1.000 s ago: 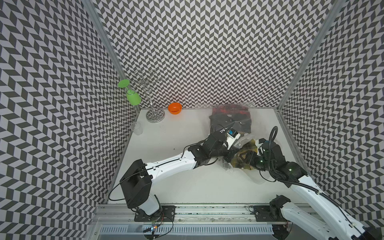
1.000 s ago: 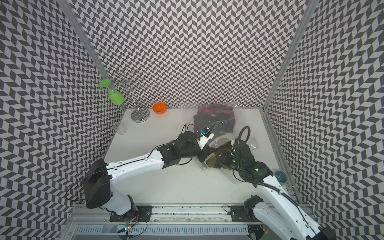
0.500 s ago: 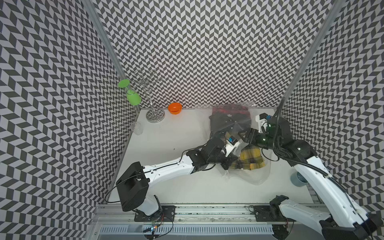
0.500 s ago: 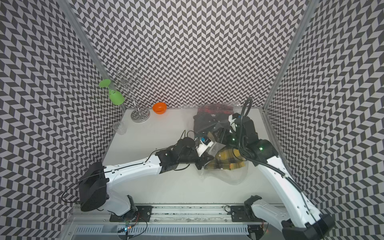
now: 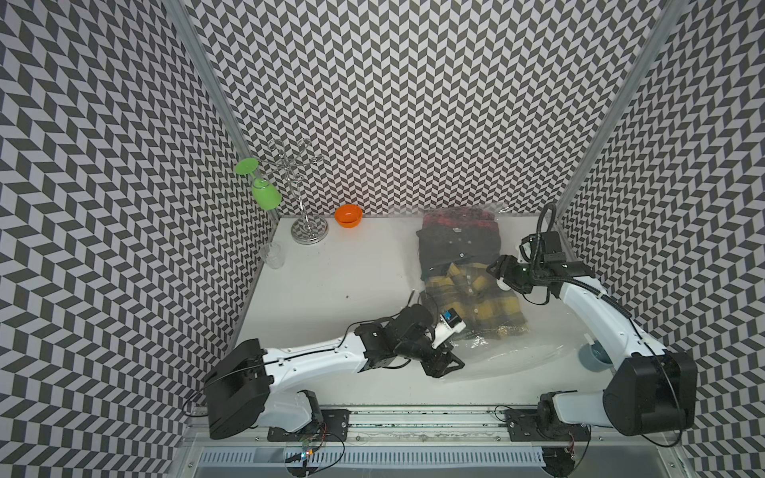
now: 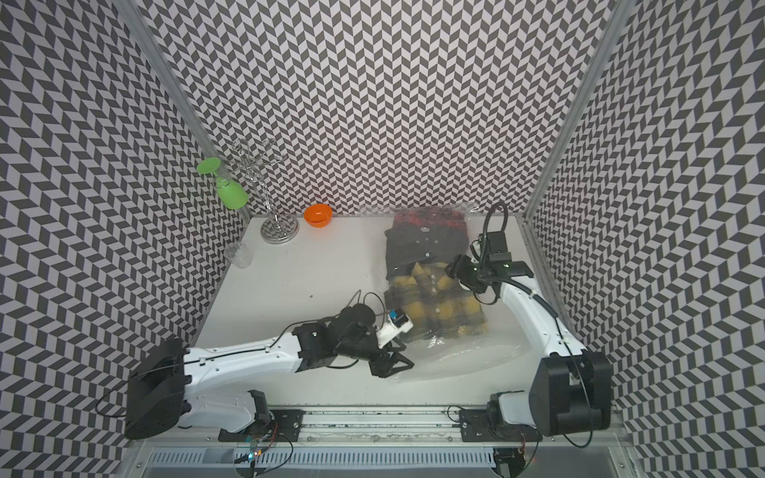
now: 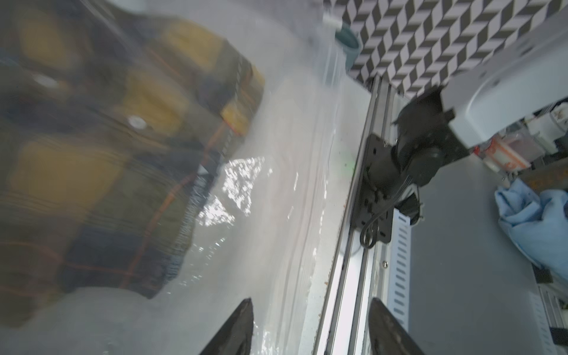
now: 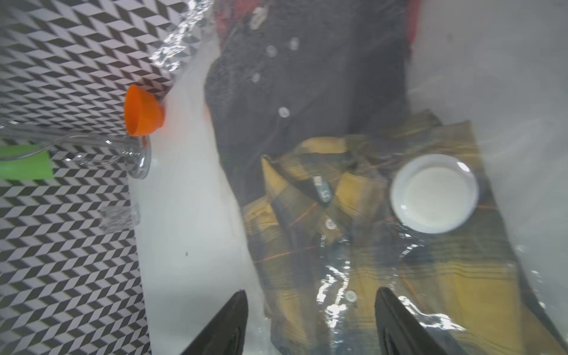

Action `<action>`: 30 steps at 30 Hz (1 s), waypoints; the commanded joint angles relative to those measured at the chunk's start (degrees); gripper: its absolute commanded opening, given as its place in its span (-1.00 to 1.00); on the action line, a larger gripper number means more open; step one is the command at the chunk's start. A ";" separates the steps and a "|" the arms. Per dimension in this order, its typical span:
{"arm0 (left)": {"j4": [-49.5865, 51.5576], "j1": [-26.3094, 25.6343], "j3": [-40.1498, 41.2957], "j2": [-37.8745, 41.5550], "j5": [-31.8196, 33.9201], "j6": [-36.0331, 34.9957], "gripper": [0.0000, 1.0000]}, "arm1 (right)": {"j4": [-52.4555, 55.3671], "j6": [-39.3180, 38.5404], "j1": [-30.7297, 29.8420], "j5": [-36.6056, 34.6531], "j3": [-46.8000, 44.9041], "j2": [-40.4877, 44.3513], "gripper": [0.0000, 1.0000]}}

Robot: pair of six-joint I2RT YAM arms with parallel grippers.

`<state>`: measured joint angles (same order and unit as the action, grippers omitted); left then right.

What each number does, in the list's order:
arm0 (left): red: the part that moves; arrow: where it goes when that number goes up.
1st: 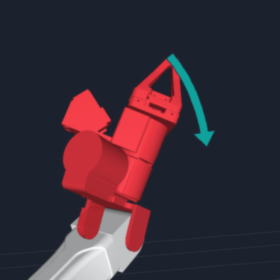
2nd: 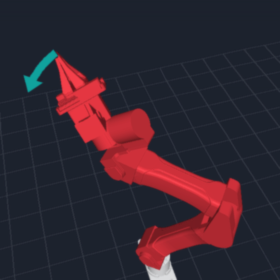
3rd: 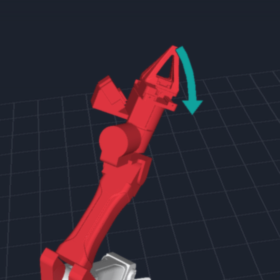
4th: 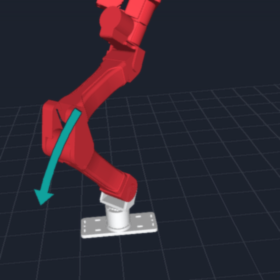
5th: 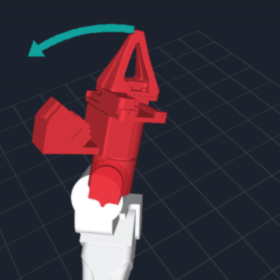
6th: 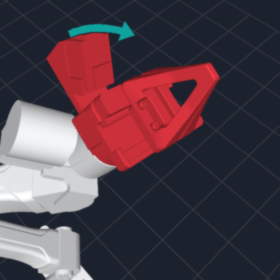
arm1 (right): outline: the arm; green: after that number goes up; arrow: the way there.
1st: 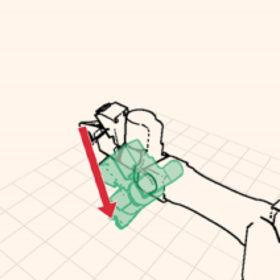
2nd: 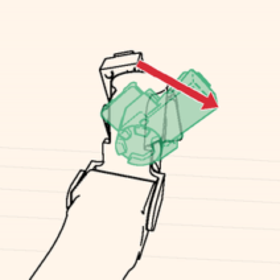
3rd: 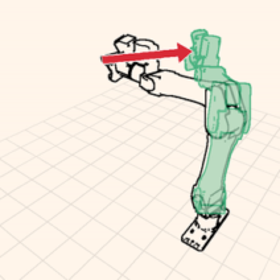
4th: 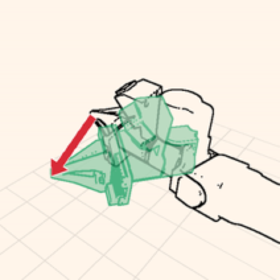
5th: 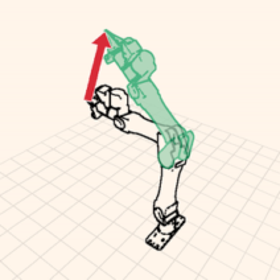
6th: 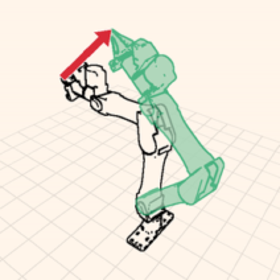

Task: Place the folded shirt into the vacuum bag
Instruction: Adjust the vacuum bag at the center of the board.

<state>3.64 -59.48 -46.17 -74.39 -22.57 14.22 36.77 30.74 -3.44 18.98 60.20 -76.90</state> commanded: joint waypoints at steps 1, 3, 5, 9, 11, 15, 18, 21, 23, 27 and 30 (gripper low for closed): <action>-4.05 6.47 1.07 1.78 -0.66 4.24 0.17 | -5.22 -1.96 2.07 -0.58 -2.36 4.62 0.34; -4.84 9.02 0.15 -0.50 0.34 5.41 0.14 | -7.13 -0.95 1.95 1.42 -3.51 4.14 0.33; -5.43 9.08 -2.85 -3.70 0.42 5.17 0.13 | -7.65 -0.20 1.41 4.42 -3.59 2.03 0.33; -12.44 8.49 -6.45 -10.86 0.13 10.39 0.11 | -12.00 2.00 -0.29 6.13 -9.04 -0.81 0.31; -15.32 7.53 -7.12 -14.44 1.43 11.91 0.10 | -14.23 3.65 0.19 4.82 -13.09 -0.52 0.32; -15.67 5.58 -7.98 -21.99 4.03 11.09 0.10 | -17.69 3.36 4.59 7.80 -21.33 -2.84 0.32; -12.96 5.43 -6.89 -26.10 5.53 10.91 0.08 | -19.79 2.03 6.74 8.71 -25.52 -5.91 0.32; -11.64 5.51 -4.03 -24.46 7.24 11.04 0.08 | -19.71 0.90 7.08 10.69 -25.65 -5.43 0.31; -10.85 5.76 -2.28 -21.11 7.69 11.05 0.08 | -17.53 0.21 6.93 11.44 -23.62 -2.59 0.31; -4.91 6.11 0.17 -13.09 9.47 10.81 0.09 | -10.13 -2.63 5.72 9.29 -17.15 2.69 0.31; -0.42 7.13 3.95 -6.44 8.48 12.50 0.09 | -6.22 -4.15 4.08 6.37 -13.63 5.44 0.31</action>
<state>-2.33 -53.10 -44.75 -85.76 -14.57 25.58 26.96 29.45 1.93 28.12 43.07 -74.91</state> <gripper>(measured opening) 0.546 0.653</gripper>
